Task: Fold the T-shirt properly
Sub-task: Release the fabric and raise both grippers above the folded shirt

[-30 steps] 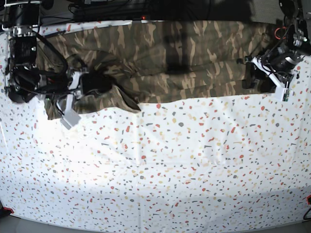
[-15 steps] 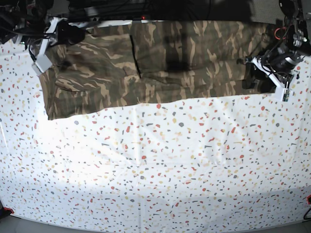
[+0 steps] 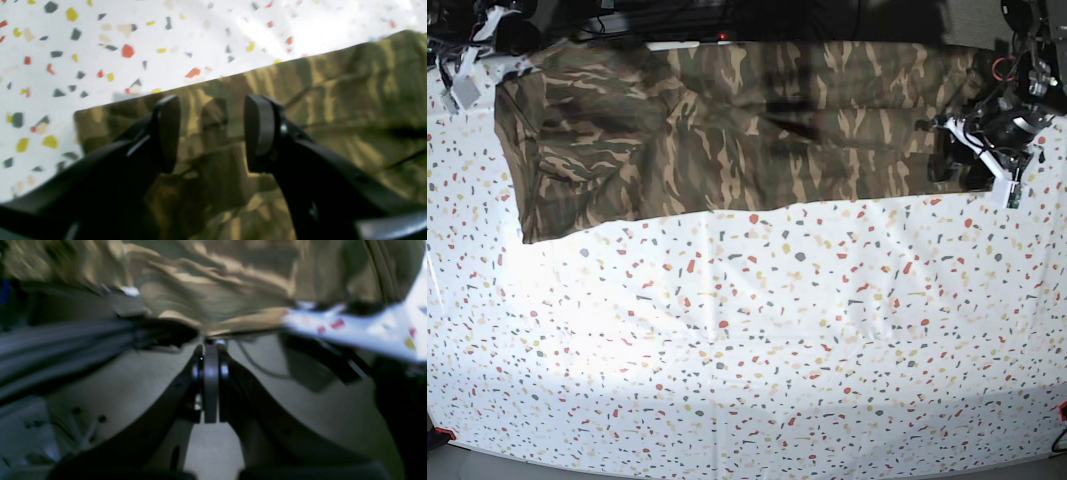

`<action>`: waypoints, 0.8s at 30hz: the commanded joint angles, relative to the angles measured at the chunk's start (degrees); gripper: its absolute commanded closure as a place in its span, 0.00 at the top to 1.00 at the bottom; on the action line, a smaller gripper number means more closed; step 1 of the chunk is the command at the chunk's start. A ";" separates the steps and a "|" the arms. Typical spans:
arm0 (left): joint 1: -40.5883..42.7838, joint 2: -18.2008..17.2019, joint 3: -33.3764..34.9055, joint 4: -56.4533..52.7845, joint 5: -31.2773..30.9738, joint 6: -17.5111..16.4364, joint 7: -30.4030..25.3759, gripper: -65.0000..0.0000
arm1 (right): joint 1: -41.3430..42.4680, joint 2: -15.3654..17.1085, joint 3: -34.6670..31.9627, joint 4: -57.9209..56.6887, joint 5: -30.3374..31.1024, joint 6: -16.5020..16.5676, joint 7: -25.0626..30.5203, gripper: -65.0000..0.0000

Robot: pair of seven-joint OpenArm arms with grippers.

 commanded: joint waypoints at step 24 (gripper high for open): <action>10.38 -2.58 -0.44 15.85 7.82 -0.07 24.79 0.46 | -0.37 0.94 0.61 0.83 3.15 0.25 0.44 0.00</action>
